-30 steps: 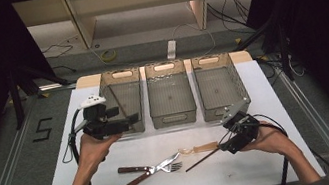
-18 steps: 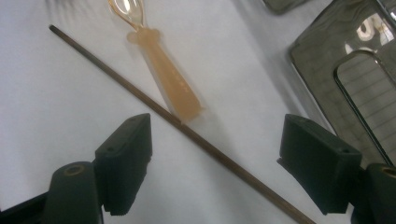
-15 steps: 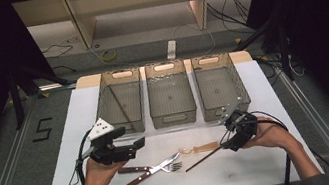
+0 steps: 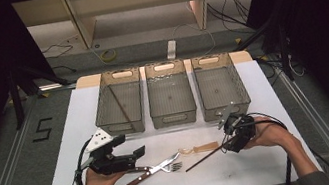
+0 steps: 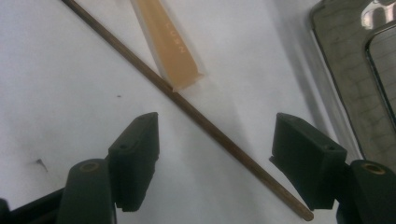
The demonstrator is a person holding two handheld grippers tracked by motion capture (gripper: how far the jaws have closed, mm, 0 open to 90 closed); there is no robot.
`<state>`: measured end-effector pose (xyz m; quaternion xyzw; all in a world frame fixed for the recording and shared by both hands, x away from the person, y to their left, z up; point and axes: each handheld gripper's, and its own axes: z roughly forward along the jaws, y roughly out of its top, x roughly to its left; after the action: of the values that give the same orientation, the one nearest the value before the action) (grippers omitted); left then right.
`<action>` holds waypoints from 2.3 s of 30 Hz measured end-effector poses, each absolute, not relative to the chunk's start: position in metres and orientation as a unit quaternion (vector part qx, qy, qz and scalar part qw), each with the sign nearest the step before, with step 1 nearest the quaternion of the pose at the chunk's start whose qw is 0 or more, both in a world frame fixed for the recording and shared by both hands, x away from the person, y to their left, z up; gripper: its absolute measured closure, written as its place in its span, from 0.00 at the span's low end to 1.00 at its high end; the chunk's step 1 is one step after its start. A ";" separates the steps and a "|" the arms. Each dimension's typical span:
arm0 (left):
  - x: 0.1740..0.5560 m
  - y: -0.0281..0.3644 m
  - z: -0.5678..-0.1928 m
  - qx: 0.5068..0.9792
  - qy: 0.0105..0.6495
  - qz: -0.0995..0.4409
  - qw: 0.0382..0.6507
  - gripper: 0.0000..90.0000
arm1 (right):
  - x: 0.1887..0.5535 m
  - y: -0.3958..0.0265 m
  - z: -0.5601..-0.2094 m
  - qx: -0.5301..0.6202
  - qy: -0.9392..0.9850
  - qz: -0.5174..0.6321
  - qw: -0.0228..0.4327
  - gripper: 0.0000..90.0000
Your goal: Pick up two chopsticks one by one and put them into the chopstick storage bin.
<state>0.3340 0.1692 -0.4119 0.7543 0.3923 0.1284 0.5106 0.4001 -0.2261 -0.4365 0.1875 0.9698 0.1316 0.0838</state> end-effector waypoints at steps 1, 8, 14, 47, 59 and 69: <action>0.333 0.169 -0.412 0.754 0.391 0.129 0.511 0.17 | 0.400 -0.226 -0.438 0.185 0.970 0.132 0.084 0.36; 0.330 0.170 -0.413 0.754 0.392 0.125 0.512 0.17 | 0.400 -0.223 -0.442 0.167 0.977 0.107 0.080 0.41; 0.329 0.169 -0.414 0.756 0.389 0.125 0.512 0.17 | 0.400 -0.220 -0.444 0.153 0.982 0.087 0.070 0.47; 0.328 0.165 -0.413 0.766 0.373 0.131 0.507 0.17 | 0.402 -0.205 -0.453 0.109 0.992 0.040 0.054 0.82; 0.328 0.166 -0.413 0.765 0.375 0.133 0.507 0.17 | 0.396 -0.204 -0.453 0.055 0.996 0.033 0.055 0.92; 0.328 0.165 -0.413 0.766 0.375 0.132 0.506 0.17 | 0.393 -0.204 -0.453 0.034 0.997 0.033 0.055 0.95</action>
<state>0.3283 0.1648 -0.4133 0.7660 0.3745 0.1318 0.5055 0.3930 -0.2041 -0.4530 0.0340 0.9973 0.0332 0.0552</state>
